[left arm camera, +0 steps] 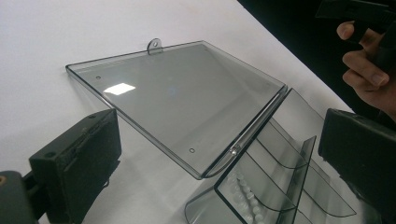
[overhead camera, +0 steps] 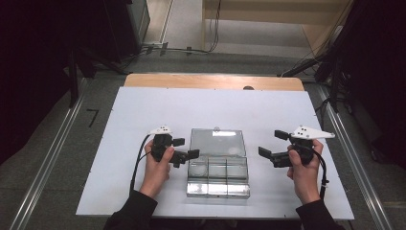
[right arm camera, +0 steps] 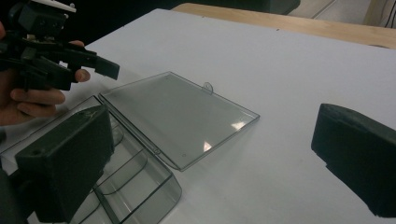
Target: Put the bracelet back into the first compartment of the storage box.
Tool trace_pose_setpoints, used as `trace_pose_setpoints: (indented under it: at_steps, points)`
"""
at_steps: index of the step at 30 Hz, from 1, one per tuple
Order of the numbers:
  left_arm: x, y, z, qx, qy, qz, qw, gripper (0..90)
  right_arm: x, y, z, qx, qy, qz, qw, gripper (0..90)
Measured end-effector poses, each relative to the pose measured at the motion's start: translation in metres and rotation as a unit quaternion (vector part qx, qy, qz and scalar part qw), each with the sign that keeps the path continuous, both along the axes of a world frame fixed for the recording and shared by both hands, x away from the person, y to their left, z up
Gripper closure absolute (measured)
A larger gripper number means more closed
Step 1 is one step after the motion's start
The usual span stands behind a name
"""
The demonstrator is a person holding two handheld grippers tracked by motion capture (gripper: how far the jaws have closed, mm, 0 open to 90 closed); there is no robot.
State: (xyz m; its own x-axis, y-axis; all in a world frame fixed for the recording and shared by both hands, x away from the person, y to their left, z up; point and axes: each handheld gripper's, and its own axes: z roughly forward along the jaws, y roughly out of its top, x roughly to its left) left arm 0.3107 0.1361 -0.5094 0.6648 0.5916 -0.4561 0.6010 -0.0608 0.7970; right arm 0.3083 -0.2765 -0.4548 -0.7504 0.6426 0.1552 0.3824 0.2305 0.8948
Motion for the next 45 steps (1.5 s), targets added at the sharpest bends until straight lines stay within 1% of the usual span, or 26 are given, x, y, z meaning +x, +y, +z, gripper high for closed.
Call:
trace_pose_setpoints:
  at_steps: [8,10,12,15,16,19,21,23,26,28,32,35,37,42,45]
  points:
    - [0.001,0.0,-0.001,0.002,0.004,0.003,1.0,0.0,0.007,0.014,-0.008,0.0,0.011,0.005,0.9999,0.0]
    - [0.001,-0.001,-0.002,0.003,0.007,0.005,1.0,0.0,0.009,0.017,-0.01,0.002,0.017,0.004,0.9998,0.0]
    - [0.002,-0.002,-0.003,0.007,0.012,0.012,0.9998,0.1,0.01,0.021,-0.013,0.006,0.026,0.006,0.9996,0.0]
    - [0.002,-0.001,-0.003,0.011,0.016,0.026,0.9995,2.9,0.012,0.026,-0.017,0.007,0.037,0.003,0.9993,0.0]
    - [0.002,-0.001,-0.003,0.011,0.02,0.03,0.9993,3.8,0.013,0.028,-0.019,0.01,0.041,-0.001,0.9991,2.0]
    - [0.003,0.001,-0.004,0.009,0.026,0.042,0.9988,6.3,0.016,0.034,-0.022,0.016,0.056,-0.003,0.9983,3.9]
    - [0.004,0.001,-0.005,0.011,0.029,0.046,0.9984,10.7,0.018,0.039,-0.025,0.014,0.067,0.001,0.9977,4.2]
    - [0.004,0.0,-0.005,0.016,0.034,0.051,0.998,13.1,0.019,0.043,-0.028,0.008,0.077,-0.001,0.997,5.5]
    - [0.006,-0.001,-0.007,0.019,0.042,0.059,0.9971,17.3,0.021,0.047,-0.032,0.0,0.092,-0.01,0.9957,8.4]
    - [0.006,-0.003,-0.009,0.022,0.046,0.062,0.9968,20.0,0.022,0.048,-0.035,0.0,0.102,-0.023,0.9946,11.7]
    - [0.008,-0.005,-0.01,0.023,0.057,0.07,0.9956,26.6,0.024,0.051,-0.041,0.006,0.124,-0.038,0.9915,16.3]
    - [0.008,-0.006,-0.011,0.025,0.062,0.074,0.995,29.5,0.025,0.053,-0.045,0.008,0.136,-0.046,0.9896,19.6]
    - [0.008,-0.007,-0.012,0.026,0.064,0.074,0.9948,30.5,0.026,0.055,-0.047,0.007,0.147,-0.056,0.9876,22.1]
    - [0.009,-0.009,-0.014,0.027,0.068,0.075,0.9945,33.3,0.027,0.058,-0.053,0.016,0.167,-0.059,0.984,24.9]
    - [0.009,-0.009,-0.014,0.029,0.069,0.074,0.9944,36.7,0.028,0.059,-0.055,0.017,0.173,-0.06,0.9829,26.2]
